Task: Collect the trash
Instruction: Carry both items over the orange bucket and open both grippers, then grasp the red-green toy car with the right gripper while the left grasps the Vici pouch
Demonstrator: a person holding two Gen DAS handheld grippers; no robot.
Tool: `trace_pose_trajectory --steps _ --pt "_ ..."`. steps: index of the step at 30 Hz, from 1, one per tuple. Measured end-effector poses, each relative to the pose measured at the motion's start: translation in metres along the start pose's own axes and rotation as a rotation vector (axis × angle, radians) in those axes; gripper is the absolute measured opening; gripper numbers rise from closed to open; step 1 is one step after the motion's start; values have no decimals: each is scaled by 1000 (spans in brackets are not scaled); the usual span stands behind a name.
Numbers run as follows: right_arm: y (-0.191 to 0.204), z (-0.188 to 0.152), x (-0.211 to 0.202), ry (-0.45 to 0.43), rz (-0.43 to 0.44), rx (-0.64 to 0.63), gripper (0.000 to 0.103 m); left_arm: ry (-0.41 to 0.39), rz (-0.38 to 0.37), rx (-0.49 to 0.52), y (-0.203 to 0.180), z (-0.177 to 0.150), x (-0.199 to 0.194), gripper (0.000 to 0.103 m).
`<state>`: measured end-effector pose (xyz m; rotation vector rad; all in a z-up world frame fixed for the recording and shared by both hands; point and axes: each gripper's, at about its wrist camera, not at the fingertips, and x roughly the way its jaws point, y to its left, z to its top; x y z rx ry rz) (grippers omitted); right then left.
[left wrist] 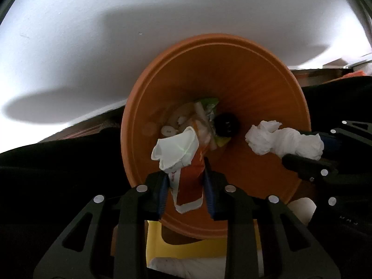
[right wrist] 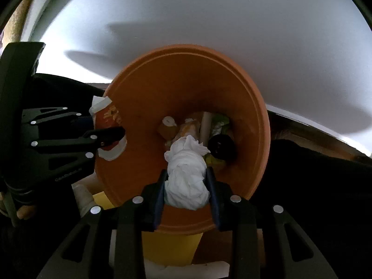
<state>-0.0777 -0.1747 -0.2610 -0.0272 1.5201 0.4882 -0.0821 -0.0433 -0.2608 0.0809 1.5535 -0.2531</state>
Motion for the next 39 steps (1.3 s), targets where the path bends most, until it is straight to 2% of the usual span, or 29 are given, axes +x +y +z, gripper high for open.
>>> trace_pose_trajectory --steps 1,2,3,4,5,15,19,22,27,31,35,39 --pt "-1 0 2 2 0 2 35 -2 7 1 0 0 0 29" --pt "-1 0 0 -2 -3 0 42 -3 13 1 -6 5 5 33" --pt "-3 2 1 -4 -4 4 56 -2 15 1 -6 6 6 48" --pt "-5 4 2 -9 -9 6 59 -4 26 0 -6 6 5 66" --pt "-7 3 2 -17 -12 11 59 -8 38 -3 -6 7 5 71" --pt "-14 -9 -2 -48 -3 40 61 -11 26 -15 -5 6 2 72" --pt "-3 -16 -22 -91 3 7 61 -26 -41 3 -7 3 -13 72" --pt "5 -23 -58 -170 3 -57 61 -65 -95 43 -11 -4 -36 72" --pt "11 -31 -126 -293 47 -141 61 -223 -118 121 -14 -21 -94 72" --pt "4 -19 -193 -428 146 -135 63 -371 -98 152 -14 -27 -145 74" --pt "-23 20 -255 -585 308 -6 72 -518 -93 140 -9 -26 -194 81" --pt "-57 81 -270 -649 406 165 72 -607 -111 99 -4 -18 -220 83"
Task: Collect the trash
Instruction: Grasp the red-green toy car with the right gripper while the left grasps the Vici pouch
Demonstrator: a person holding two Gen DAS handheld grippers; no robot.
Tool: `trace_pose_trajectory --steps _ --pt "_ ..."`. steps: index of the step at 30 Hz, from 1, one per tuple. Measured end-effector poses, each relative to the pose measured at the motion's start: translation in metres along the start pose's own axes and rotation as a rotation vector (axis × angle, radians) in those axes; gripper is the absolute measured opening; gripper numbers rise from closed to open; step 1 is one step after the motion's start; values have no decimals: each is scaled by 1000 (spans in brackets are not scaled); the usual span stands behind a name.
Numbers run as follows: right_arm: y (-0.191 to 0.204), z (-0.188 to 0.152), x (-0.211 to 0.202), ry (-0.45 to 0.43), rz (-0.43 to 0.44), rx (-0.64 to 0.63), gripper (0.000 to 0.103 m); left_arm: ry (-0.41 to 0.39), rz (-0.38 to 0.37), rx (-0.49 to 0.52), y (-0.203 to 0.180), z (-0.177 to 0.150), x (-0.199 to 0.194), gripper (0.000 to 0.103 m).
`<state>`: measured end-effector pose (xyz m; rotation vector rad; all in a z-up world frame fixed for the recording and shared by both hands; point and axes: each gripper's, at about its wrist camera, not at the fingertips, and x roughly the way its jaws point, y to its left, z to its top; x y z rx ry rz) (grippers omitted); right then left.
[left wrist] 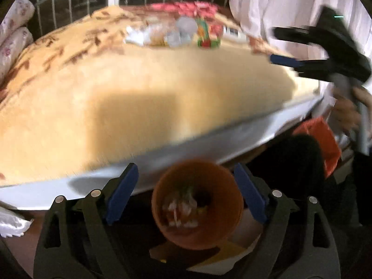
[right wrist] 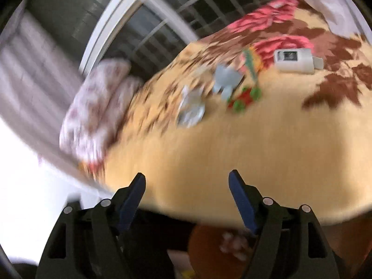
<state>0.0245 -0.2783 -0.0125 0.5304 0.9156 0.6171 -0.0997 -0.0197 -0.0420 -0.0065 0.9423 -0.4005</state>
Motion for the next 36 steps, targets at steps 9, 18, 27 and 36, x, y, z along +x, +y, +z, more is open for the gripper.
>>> trace_pose_trajectory --steps 9,18,27,36 --pt "-57 83 63 -2 -23 368 69 -52 12 -48 16 13 -7 83" --pt "-68 120 128 69 -213 384 60 -61 -6 -121 38 17 -3 83" --pt "-70 102 102 10 -259 277 24 -69 -62 -170 41 52 8 83" --pt "-31 42 3 -169 -160 56 24 -90 36 -272 33 152 32 90"
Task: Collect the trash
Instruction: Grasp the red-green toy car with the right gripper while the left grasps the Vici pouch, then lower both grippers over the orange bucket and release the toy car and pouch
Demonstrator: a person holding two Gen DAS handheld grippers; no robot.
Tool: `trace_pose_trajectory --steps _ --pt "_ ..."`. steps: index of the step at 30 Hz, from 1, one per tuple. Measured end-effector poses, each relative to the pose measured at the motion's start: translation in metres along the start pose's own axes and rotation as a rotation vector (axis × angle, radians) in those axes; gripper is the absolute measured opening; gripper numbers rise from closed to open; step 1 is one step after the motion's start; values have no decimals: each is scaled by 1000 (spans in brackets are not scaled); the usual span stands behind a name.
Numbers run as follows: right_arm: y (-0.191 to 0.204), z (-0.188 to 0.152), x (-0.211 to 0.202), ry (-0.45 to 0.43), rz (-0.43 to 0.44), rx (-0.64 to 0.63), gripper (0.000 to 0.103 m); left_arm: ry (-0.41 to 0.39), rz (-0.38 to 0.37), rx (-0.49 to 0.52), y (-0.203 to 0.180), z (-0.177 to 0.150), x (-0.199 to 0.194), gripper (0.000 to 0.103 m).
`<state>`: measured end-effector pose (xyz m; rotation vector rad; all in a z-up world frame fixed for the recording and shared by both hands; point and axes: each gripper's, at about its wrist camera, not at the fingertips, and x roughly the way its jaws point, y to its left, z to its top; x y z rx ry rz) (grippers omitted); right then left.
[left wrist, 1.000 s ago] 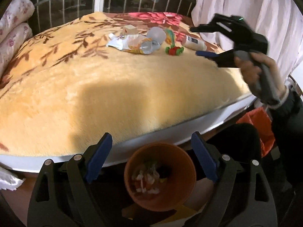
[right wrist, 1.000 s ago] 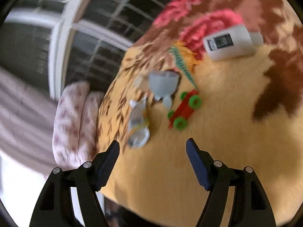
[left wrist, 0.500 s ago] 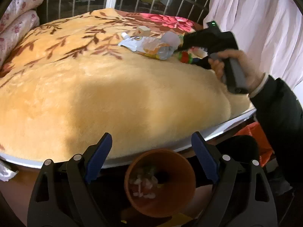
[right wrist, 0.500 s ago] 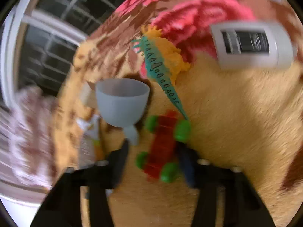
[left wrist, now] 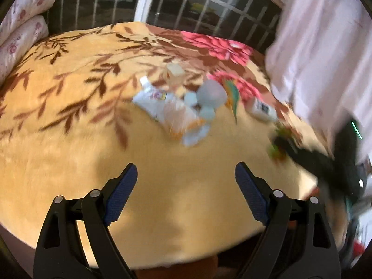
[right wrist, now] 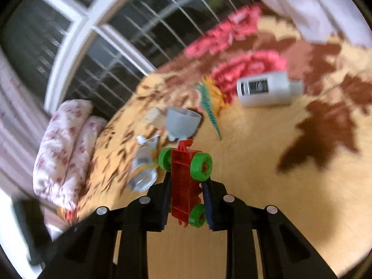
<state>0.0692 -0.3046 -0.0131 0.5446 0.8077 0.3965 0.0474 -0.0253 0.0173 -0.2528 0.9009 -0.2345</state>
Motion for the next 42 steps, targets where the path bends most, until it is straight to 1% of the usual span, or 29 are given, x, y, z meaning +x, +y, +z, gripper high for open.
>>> trace_pose_trajectory --steps 1,3,5,6,8,10,11,13,15,16,17,18,19,20,21,24,27,28,30,31,32,33,35,38,39,42 --pt "3 -9 -17 -25 14 -25 24 8 46 -32 -4 13 10 91" --pt "8 -17 -30 -52 30 -41 24 41 120 -85 -8 37 33 91" --pt "5 -26 -49 -75 45 -61 24 64 161 -121 -10 52 50 91" --pt "4 -30 -56 -84 37 -76 24 72 186 -128 -13 59 59 91" --pt "5 -33 -63 -95 17 -107 24 100 286 -130 -17 72 79 91" --pt "4 -34 -65 -92 16 -123 24 130 380 -151 -15 78 98 91" --pt "2 -34 -67 -87 17 -130 24 140 416 -165 -12 79 106 91" --pt "2 -35 -65 -81 26 -139 24 160 466 -170 -8 81 120 91" --pt "-1 -38 -63 -68 33 -145 24 176 486 -169 -5 82 131 91" --pt "-2 -39 -62 -61 36 -145 24 194 491 -171 -3 81 140 88" --pt "-3 -41 -59 -53 41 -141 24 211 485 -173 -1 78 146 81" --pt "-4 -43 -56 -44 48 -136 24 233 470 -174 1 76 154 61" --pt "-4 -44 -55 -39 53 -134 24 229 470 -171 3 73 158 59" --pt "-4 -47 -52 -36 53 -135 24 195 471 -164 3 72 154 57" --pt "-3 -48 -51 -32 55 -137 24 184 465 -156 3 71 153 53" --pt "-1 -54 -50 -29 58 -146 24 149 420 -123 1 67 141 44" --pt "1 -59 -53 -33 53 -150 24 79 355 -62 -8 60 115 43" --pt "3 -61 -55 -34 54 -152 24 43 325 -35 -12 55 100 43" --pt "6 -63 -56 -33 46 -165 24 3 290 5 -19 45 76 43" --pt "9 -66 -56 -31 42 -171 24 -19 256 31 -22 36 57 43" --pt "12 -69 -56 -25 45 -176 24 -27 238 41 -28 35 53 43" --pt "14 -72 -56 -22 45 -181 25 -42 207 58 -29 25 36 43" --pt "20 -79 -57 -15 42 -200 25 -62 176 81 -33 13 16 43" --pt "33 -95 -63 -16 30 -258 24 -95 131 135 -37 -21 -21 43" --pt "34 -99 -65 -15 29 -272 25 -97 123 149 -36 -28 -26 43" --pt "40 -116 -73 0 31 -305 25 -105 92 214 -32 -74 -51 43"
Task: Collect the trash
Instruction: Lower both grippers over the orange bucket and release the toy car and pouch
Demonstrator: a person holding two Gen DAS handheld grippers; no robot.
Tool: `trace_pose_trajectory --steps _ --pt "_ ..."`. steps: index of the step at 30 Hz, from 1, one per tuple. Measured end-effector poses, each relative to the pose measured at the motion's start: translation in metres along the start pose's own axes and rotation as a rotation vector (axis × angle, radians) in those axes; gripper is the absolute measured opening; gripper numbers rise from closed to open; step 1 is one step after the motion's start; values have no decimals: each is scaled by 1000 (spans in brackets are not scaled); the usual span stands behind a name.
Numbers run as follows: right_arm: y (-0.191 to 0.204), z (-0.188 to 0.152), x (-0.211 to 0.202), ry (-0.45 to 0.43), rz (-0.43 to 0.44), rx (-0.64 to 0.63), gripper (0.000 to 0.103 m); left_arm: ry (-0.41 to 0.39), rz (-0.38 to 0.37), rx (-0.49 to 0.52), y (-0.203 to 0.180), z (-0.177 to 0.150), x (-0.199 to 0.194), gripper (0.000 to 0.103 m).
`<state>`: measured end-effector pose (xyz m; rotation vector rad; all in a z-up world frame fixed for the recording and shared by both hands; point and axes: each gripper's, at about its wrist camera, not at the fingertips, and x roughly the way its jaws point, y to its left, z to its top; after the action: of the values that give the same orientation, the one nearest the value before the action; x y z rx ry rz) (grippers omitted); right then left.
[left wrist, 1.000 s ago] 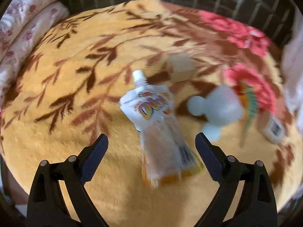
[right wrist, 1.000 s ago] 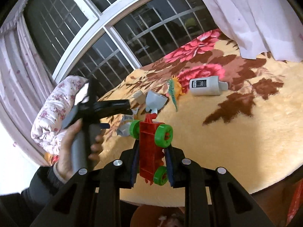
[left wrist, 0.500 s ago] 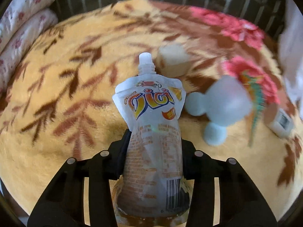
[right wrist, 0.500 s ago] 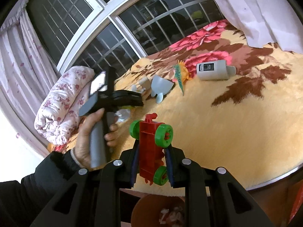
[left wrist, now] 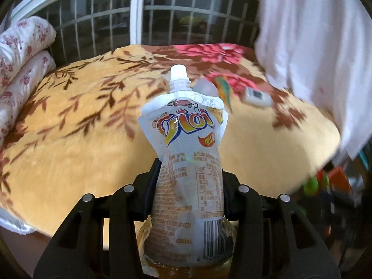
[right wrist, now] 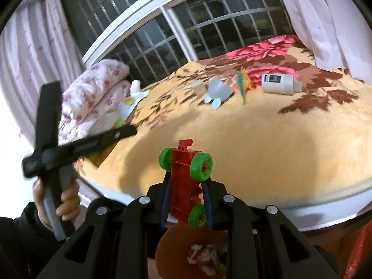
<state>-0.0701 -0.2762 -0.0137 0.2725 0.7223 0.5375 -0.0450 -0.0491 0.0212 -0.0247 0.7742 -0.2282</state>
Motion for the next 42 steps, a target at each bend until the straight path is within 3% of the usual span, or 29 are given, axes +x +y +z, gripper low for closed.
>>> trace_pose_trajectory --steps 8,17,32,39,42 --pt "21 -51 3 105 -12 -70 25 54 -24 122 1 -100 -20 43" --pt "3 -105 42 244 -56 24 25 216 -52 182 12 -160 15 43" --pt "-20 -138 80 391 -34 67 25 446 -82 83 26 -181 73 43" --pt "-22 -146 93 444 -28 51 25 477 -85 81 20 -184 80 43" --pt "-18 -146 99 461 -30 36 27 495 -75 81 20 -184 83 49"
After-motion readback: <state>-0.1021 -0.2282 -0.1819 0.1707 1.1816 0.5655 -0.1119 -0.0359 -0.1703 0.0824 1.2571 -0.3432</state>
